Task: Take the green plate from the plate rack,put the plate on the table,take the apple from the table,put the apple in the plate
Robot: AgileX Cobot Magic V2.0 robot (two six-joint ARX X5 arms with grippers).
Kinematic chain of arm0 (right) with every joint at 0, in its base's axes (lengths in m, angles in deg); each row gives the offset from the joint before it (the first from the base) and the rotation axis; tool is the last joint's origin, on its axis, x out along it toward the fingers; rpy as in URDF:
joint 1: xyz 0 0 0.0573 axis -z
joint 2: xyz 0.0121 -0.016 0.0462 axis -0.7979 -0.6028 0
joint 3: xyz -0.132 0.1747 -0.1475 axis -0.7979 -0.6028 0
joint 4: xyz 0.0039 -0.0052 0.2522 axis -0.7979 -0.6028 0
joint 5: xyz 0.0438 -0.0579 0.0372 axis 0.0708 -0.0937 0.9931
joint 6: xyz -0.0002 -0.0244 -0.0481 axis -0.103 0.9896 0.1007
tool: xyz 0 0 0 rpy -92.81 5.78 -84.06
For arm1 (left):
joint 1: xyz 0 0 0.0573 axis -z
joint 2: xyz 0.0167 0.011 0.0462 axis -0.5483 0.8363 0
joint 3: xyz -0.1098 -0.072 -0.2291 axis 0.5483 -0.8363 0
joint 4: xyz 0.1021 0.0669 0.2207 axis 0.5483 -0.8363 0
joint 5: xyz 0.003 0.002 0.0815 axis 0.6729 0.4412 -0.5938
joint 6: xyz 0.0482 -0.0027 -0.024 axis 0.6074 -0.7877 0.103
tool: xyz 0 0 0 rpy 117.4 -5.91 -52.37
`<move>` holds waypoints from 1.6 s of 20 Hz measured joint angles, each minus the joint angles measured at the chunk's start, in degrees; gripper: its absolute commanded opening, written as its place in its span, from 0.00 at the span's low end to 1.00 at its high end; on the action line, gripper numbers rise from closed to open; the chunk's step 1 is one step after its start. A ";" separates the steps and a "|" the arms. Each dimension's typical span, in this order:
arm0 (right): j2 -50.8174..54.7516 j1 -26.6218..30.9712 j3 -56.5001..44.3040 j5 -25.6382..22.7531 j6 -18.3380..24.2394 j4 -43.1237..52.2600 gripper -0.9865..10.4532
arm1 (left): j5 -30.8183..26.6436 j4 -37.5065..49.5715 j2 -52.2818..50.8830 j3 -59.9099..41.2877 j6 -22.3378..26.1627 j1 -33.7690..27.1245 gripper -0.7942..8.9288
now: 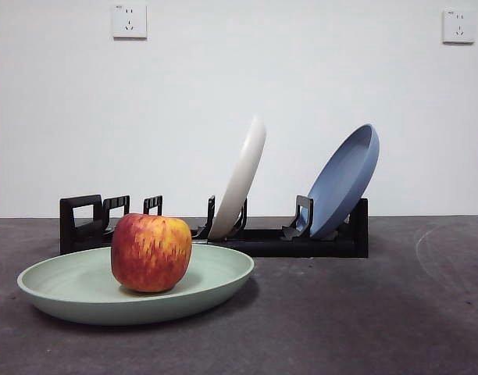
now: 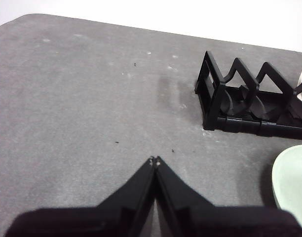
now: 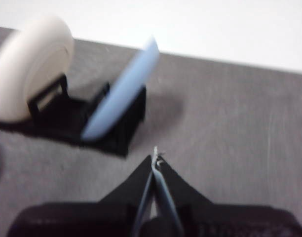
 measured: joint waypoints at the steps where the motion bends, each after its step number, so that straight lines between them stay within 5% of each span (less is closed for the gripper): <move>1: 1.73 0.74 -2.36 -0.02 -0.44 0.85 0.09 | 0.00 0.00 0.00 0.00 0.00 0.00 0.08; 12: 19.93 5.25 -17.90 -1.40 -6.23 1.97 0.09 | 0.02 0.00 0.00 0.00 0.22 0.00 0.08; 19: 29.88 5.25 -18.12 -5.64 -7.98 -7.96 0.09 | 0.02 0.00 0.00 0.00 0.35 0.00 0.08; 32: 30.34 5.25 -18.12 -5.79 -8.09 -7.91 0.09 | 0.02 0.00 0.50 0.00 0.35 0.00 0.08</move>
